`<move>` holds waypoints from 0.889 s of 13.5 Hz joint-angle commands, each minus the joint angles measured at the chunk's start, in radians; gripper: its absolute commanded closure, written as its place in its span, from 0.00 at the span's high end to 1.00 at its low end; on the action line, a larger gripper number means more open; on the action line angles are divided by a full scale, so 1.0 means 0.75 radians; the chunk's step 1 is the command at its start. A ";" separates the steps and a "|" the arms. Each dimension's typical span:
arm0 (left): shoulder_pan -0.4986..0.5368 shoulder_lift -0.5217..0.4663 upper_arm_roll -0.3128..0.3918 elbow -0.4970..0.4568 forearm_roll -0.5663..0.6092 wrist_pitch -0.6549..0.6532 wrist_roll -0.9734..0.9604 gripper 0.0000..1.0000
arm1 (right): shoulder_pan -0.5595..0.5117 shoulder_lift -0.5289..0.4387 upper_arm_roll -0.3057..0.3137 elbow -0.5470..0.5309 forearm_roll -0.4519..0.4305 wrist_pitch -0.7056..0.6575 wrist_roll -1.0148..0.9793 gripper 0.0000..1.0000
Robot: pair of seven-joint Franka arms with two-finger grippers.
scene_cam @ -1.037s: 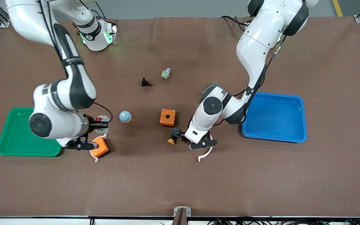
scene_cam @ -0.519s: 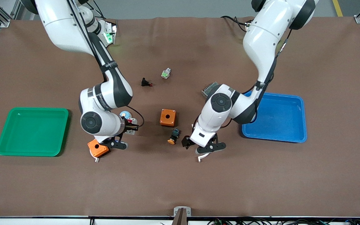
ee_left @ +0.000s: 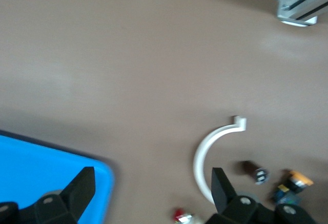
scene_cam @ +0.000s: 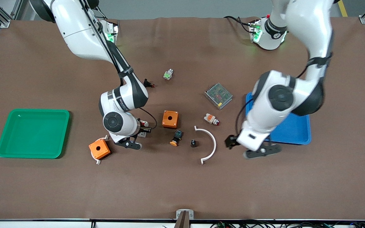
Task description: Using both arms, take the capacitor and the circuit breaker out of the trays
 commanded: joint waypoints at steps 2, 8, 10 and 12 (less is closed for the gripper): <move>0.124 -0.243 -0.010 -0.146 0.010 -0.217 0.264 1.00 | 0.008 -0.020 -0.014 0.005 0.015 -0.016 0.011 1.00; 0.290 -0.505 -0.010 -0.150 0.010 -0.528 0.645 1.00 | -0.023 -0.250 -0.042 0.045 -0.038 -0.269 -0.001 1.00; 0.305 -0.587 -0.006 -0.180 0.010 -0.598 0.696 1.00 | -0.025 -0.397 -0.047 0.045 -0.134 -0.386 -0.005 1.00; 0.350 -0.665 -0.014 -0.228 0.010 -0.600 0.706 1.00 | -0.080 -0.522 -0.047 0.043 -0.190 -0.496 -0.032 1.00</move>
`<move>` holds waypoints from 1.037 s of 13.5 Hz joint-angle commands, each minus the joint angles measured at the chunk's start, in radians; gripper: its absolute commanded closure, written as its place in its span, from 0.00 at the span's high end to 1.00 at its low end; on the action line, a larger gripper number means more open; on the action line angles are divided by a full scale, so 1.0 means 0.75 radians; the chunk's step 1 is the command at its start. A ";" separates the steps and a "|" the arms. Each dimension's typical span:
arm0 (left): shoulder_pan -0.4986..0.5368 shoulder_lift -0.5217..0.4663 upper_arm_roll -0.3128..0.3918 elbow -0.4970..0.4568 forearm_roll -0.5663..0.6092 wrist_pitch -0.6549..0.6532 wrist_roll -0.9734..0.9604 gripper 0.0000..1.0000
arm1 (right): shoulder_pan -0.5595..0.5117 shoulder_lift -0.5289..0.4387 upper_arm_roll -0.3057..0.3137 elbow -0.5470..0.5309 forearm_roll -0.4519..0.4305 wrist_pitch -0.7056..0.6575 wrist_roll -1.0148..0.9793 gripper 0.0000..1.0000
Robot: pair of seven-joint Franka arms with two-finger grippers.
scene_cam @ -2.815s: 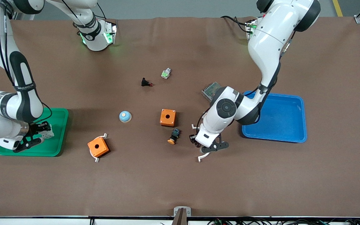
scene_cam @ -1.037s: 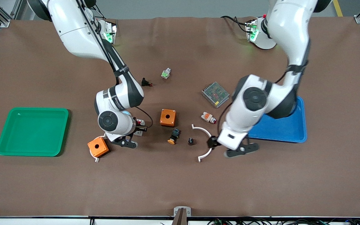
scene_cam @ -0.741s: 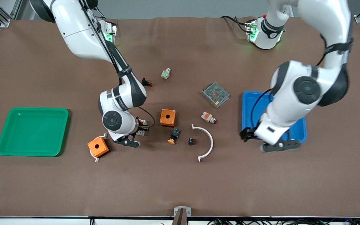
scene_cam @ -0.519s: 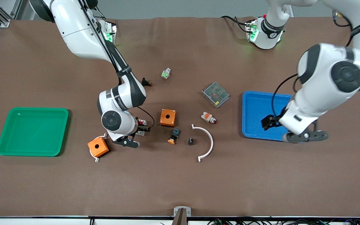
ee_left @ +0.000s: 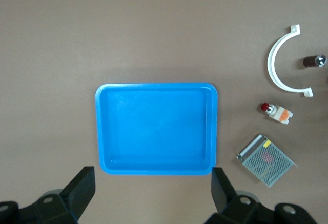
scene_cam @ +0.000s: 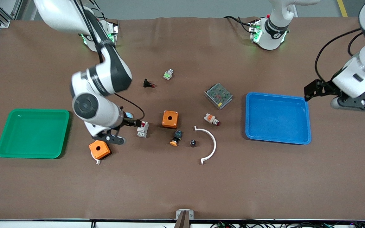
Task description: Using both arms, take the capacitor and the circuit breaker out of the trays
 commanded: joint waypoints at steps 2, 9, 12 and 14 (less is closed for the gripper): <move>0.038 -0.105 -0.014 -0.068 0.007 -0.025 0.032 1.00 | -0.137 -0.246 0.013 -0.060 -0.058 -0.165 -0.154 1.00; 0.036 -0.064 -0.014 0.042 0.010 -0.049 0.022 1.00 | -0.419 -0.492 0.015 -0.077 -0.205 -0.296 -0.652 1.00; 0.036 -0.058 -0.010 0.061 0.001 -0.049 -0.005 1.00 | -0.471 -0.637 0.015 -0.150 -0.199 -0.321 -0.699 1.00; 0.036 -0.058 -0.006 0.089 0.007 -0.049 -0.017 1.00 | -0.471 -0.743 0.015 -0.248 -0.195 -0.311 -0.707 1.00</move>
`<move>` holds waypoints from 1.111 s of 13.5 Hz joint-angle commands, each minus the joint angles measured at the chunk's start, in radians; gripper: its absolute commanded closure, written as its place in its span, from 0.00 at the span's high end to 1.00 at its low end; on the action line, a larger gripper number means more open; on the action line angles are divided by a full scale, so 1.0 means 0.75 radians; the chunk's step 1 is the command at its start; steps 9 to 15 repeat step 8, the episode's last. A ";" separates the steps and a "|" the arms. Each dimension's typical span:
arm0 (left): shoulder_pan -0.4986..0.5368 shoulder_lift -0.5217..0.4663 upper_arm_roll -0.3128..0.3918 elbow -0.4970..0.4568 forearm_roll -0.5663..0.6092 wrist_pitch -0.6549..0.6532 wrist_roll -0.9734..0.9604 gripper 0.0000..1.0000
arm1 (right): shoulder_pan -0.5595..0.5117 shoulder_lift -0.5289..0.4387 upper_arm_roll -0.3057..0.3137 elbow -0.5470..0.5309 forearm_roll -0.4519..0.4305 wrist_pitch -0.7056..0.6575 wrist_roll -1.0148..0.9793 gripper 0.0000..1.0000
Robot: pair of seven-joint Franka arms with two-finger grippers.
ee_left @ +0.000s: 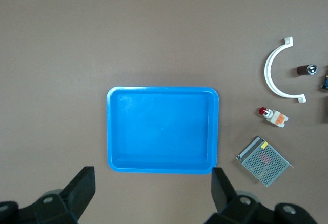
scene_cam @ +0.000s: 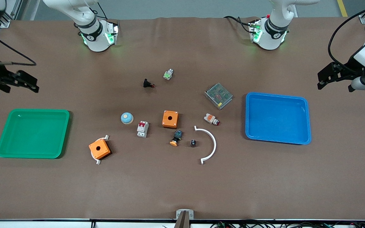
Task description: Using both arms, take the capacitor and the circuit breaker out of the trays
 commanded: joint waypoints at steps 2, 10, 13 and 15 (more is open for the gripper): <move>0.006 0.018 -0.004 0.068 0.010 -0.033 -0.012 1.00 | -0.015 -0.199 0.029 -0.205 -0.015 0.036 -0.009 1.00; 0.004 0.018 -0.004 0.068 0.010 -0.033 -0.014 1.00 | -0.017 -0.225 0.021 -0.226 -0.015 0.055 -0.046 1.00; 0.004 0.018 -0.004 0.068 0.010 -0.033 -0.014 1.00 | -0.017 -0.225 0.021 -0.226 -0.015 0.055 -0.046 1.00; 0.004 0.018 -0.004 0.068 0.010 -0.033 -0.014 1.00 | -0.017 -0.225 0.021 -0.226 -0.015 0.055 -0.046 1.00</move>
